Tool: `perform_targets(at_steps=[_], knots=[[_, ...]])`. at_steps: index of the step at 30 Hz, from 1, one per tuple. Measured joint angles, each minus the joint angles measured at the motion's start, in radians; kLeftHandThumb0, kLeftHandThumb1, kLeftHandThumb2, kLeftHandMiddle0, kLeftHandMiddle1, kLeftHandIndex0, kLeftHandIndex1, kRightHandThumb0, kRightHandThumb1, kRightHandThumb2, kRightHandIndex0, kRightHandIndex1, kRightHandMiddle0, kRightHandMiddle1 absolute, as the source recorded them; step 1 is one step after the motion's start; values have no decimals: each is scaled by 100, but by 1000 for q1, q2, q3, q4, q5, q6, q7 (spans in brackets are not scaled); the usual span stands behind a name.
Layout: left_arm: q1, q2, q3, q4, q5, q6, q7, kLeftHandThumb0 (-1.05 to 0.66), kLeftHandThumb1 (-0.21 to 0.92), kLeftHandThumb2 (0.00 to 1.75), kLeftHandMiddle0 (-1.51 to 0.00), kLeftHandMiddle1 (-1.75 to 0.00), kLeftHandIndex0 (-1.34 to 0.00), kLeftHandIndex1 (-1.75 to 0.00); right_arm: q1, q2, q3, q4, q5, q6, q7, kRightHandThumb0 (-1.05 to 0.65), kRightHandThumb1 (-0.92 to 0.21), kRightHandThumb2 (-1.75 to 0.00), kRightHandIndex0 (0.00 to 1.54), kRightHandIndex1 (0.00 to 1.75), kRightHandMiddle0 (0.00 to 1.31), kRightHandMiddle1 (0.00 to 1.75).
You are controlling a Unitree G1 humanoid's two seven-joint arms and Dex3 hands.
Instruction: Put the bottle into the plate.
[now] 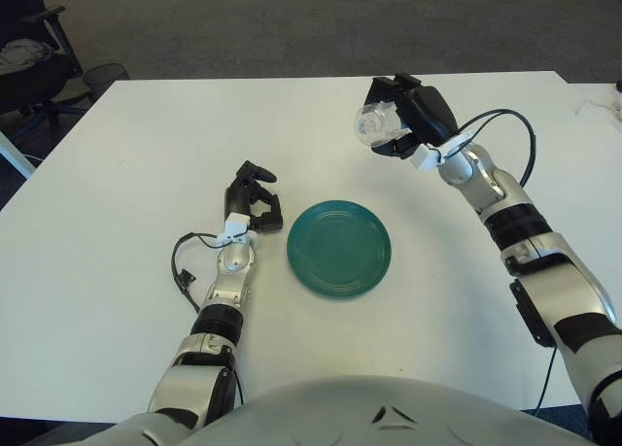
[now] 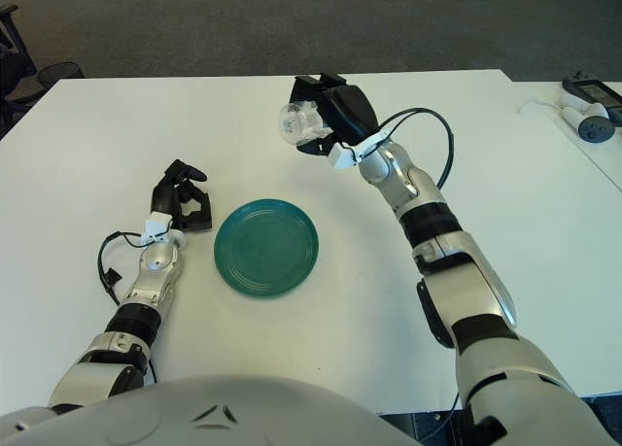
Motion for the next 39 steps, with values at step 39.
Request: perform_targets(at_steps=[39], knots=[[-12, 7, -9, 30, 57, -11, 63, 0, 9, 157, -78, -172, -56, -175, 235, 87, 197, -132, -225, -197, 126, 46, -33, -129, 59, 175, 67, 175]])
